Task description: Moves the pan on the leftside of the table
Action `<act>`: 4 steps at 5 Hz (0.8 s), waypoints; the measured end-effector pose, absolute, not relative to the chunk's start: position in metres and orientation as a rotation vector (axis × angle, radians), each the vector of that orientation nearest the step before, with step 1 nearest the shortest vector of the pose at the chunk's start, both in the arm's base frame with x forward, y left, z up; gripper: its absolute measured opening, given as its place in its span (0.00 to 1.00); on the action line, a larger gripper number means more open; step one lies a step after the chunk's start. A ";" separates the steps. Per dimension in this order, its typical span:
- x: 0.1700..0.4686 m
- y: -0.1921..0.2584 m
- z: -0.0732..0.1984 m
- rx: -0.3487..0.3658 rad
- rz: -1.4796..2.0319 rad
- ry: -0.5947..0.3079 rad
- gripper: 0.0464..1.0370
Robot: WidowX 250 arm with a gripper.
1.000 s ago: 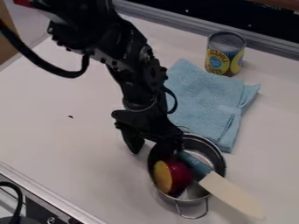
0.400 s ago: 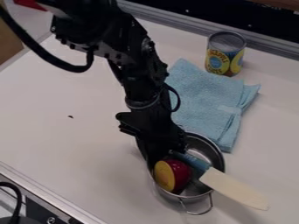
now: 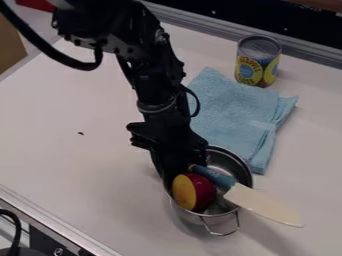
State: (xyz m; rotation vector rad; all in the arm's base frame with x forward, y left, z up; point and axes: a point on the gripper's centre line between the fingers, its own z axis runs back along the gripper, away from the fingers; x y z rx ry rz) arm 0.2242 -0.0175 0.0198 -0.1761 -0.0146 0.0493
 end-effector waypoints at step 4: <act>0.276 0.099 0.070 -0.183 0.377 -0.167 0.01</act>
